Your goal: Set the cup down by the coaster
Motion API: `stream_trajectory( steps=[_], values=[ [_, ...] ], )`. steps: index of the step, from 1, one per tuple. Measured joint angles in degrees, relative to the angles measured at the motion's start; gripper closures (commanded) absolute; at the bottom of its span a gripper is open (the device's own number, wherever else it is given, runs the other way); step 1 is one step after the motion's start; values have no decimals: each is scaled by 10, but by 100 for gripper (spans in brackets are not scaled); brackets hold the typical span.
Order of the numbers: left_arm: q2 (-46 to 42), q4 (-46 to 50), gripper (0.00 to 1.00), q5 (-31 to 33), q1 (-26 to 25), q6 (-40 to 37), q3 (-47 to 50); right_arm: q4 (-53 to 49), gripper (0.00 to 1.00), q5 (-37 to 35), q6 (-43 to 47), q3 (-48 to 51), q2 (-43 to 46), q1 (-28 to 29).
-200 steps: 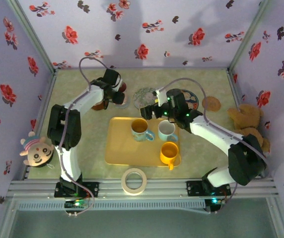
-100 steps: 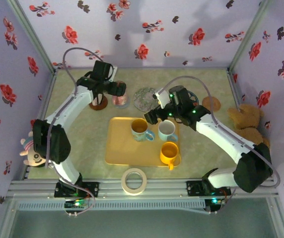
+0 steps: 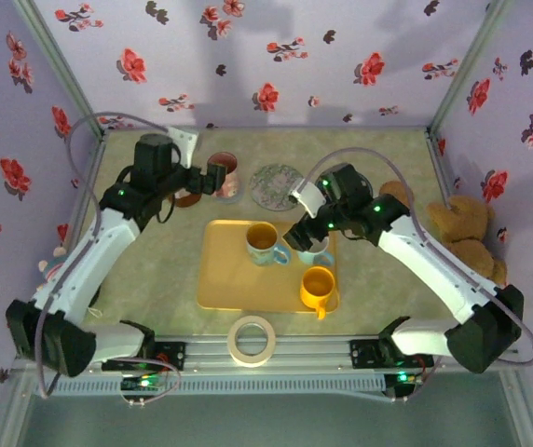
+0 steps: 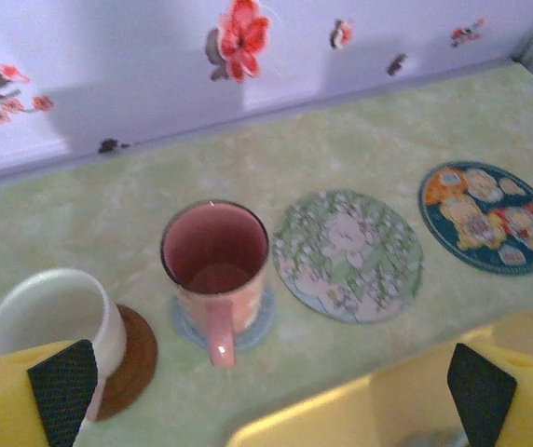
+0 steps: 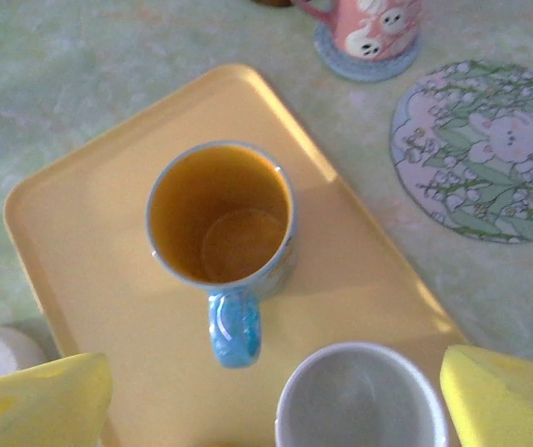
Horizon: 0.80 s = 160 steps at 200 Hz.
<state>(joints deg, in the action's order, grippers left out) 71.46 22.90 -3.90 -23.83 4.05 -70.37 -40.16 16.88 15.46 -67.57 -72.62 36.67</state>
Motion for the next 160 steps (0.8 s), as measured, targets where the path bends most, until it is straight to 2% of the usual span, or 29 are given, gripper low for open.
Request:
stream_trajectory(
  steps=[83, 160],
  values=[
    [-160, -2, 0, -145, -3, -55, 180, -68, 18, -28, 4, -14, -32, 75],
    [-219, -16, 0, -191, -4, -57, 292, -88, 25, -58, -11, -38, -116, 104]
  ],
)
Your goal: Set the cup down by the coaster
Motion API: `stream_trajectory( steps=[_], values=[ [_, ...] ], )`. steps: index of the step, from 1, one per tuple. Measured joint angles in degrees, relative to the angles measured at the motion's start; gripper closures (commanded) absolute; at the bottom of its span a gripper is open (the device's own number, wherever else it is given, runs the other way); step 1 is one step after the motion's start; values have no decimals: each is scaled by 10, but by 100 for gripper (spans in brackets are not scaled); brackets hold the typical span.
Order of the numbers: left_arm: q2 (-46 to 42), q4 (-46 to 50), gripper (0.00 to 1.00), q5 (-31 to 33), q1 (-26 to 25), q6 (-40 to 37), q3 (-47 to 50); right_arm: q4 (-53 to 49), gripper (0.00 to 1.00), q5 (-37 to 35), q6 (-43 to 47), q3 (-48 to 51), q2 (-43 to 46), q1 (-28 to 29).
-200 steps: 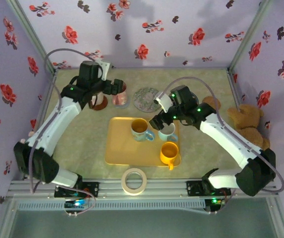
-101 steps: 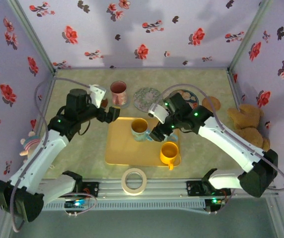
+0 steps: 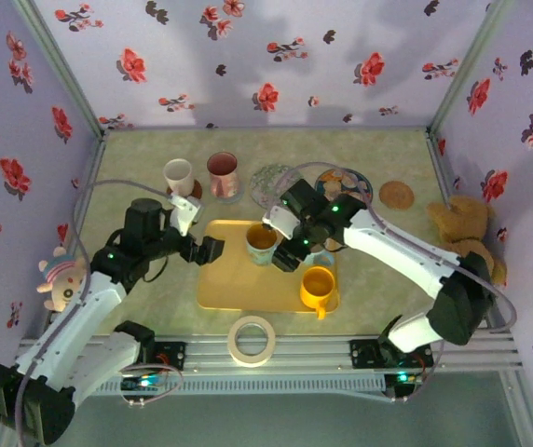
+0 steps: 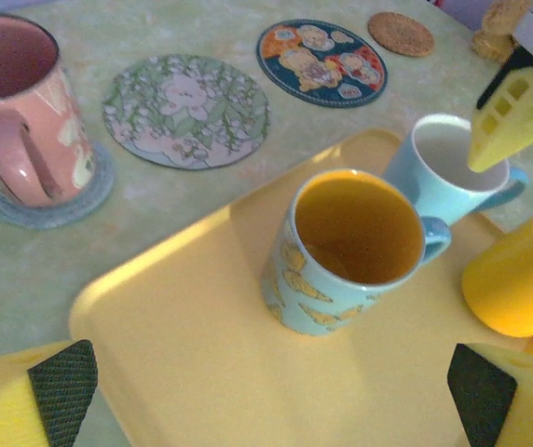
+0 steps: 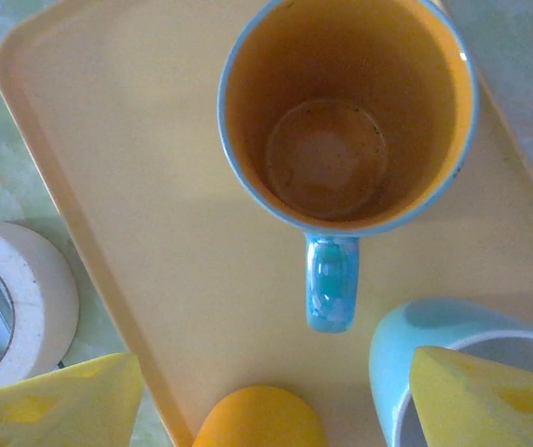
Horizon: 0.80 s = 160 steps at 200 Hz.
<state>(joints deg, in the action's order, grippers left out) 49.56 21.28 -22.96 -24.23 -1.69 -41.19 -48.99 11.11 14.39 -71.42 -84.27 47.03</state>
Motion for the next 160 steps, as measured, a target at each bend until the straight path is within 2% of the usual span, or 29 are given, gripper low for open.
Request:
stream_trajectory(
  steps=[57, 160],
  values=[
    [-12, -7, 0, -20, -2, -18, 30, -18, 28, -36, -6, -41, -80, 11],
    [-29, 3, 0, -26, -3, -50, 65, -14, 29, -77, -10, -54, -133, 14]
  ],
)
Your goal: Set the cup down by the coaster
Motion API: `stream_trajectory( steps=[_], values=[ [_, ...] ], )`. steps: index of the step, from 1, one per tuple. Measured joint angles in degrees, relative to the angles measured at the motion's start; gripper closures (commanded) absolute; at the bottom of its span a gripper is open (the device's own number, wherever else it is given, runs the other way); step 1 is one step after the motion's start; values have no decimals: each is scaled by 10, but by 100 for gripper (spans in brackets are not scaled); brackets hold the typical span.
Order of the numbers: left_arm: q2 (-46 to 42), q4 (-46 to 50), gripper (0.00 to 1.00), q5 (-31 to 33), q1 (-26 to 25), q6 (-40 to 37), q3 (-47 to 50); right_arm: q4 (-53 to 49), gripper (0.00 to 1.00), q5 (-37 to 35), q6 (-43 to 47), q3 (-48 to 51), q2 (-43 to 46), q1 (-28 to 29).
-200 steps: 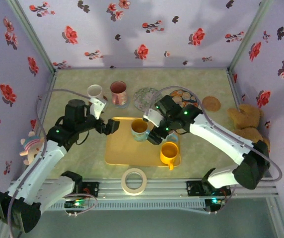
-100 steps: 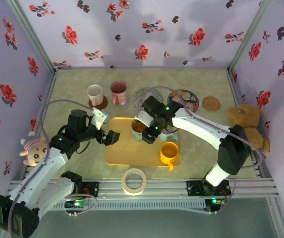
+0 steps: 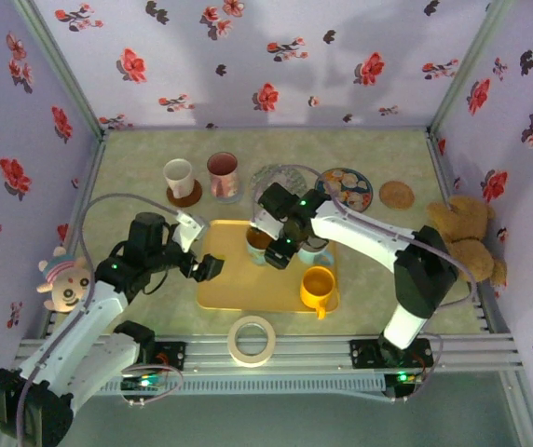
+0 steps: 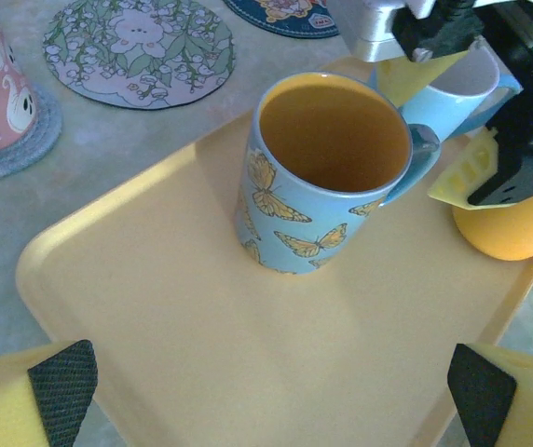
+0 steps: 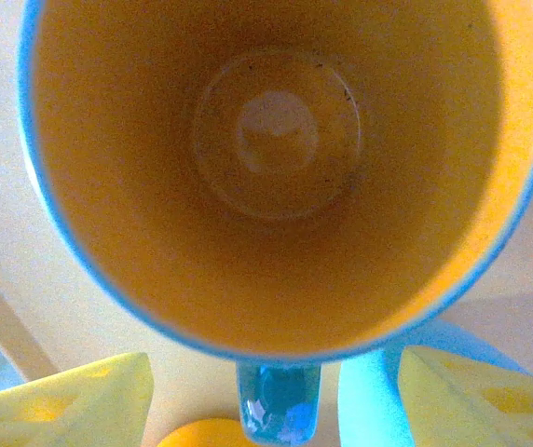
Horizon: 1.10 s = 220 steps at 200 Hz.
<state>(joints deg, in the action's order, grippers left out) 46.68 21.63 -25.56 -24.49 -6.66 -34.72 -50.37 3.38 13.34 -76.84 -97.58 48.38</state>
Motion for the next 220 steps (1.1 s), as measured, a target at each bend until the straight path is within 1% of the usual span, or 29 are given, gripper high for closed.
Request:
stream_trajectory(
  steps=[48, 82, 97, 104, 113, 142, 152, 186, 220],
  values=[
    [-19, 1, 0, 0, 0, 0, 2, 0, 36, 4, 7, -13, -25, 0],
    [-21, 2, 0, 0, 0, 0, 3, -3, 44, 13, 12, -14, -32, 4],
    [-21, 2, 0, 0, 0, 0, 3, -5, 43, 13, 12, -14, -33, 6],
    [-21, 2, 0, 0, 0, 0, 3, -5, 40, 13, 12, -14, -34, 7],
    [-21, 2, 0, 0, 0, -2, 3, -5, 38, 13, 11, -14, -35, 7],
    [-21, 2, 0, 0, 0, -4, 4, -4, 39, 13, 10, -14, -40, 9],
    [-21, 2, 0, 0, 0, -5, 4, -2, 42, 13, 9, -14, -43, 9],
    [-21, 2, 0, 0, 0, -11, 4, 0, 57, 11, -2, -15, -54, 10],
    [-21, 6, 0, 8, 0, -24, 4, 2, 67, 9, -9, -15, -57, 10]
  ],
)
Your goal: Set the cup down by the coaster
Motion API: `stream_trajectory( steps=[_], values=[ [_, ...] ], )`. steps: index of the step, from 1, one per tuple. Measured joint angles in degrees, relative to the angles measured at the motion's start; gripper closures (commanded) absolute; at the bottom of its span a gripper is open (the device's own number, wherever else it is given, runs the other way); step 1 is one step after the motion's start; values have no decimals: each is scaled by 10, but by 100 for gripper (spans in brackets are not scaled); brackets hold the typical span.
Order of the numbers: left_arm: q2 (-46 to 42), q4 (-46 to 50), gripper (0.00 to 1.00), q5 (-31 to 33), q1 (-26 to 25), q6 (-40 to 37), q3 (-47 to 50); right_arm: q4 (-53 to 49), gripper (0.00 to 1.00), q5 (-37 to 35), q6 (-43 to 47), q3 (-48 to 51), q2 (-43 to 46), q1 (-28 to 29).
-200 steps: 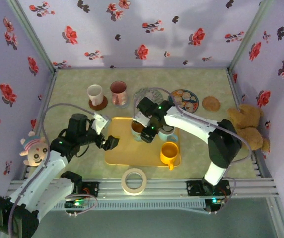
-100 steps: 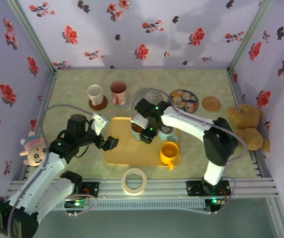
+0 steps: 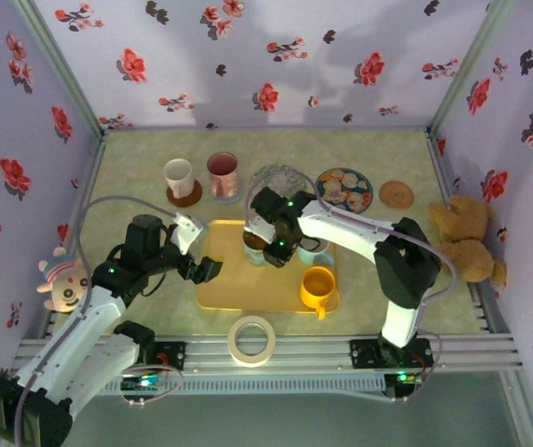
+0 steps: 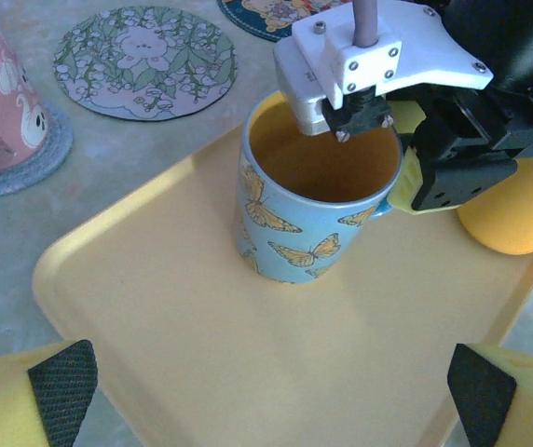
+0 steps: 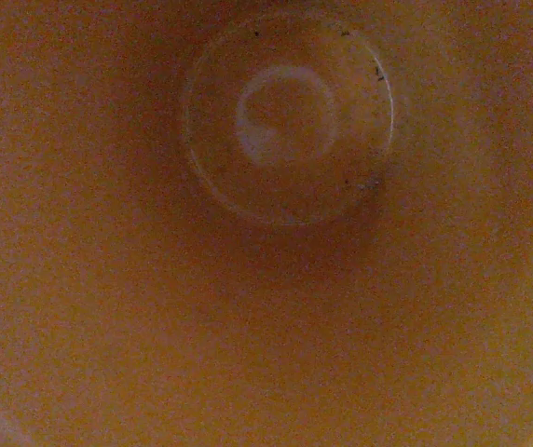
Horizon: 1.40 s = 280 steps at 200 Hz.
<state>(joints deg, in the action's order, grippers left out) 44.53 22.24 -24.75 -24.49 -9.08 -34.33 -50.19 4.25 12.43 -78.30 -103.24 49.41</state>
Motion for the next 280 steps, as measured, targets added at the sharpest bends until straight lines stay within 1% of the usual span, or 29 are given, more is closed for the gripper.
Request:
stream_trajectory(
  steps=[16, 35, 77, 165, 208, 233, 280],
  values=[
    [0, 3, 0, 3, 0, -4, 0, 3, 72, 0, -3, 0, 0, 0],
    [0, 5, 0, 7, 0, -5, 0, 8, 77, 0, -5, 0, 0, 1],
    [0, 22, 0, 8, 0, -7, -1, 23, 100, 0, -10, 5, 3, 2],
    [2, 30, 0, 12, 0, -7, -20, 54, 100, -3, -26, 56, 58, 2],
    [15, 20, 0, 12, 0, -5, -34, 89, 100, -11, -39, 76, 107, -1],
    [23, 13, 0, 12, 0, -3, -43, 99, 100, -11, -41, 83, 137, -13],
    [44, -4, 0, 11, 0, -1, -62, 104, 100, -11, -46, 90, 197, -54]
  ],
)
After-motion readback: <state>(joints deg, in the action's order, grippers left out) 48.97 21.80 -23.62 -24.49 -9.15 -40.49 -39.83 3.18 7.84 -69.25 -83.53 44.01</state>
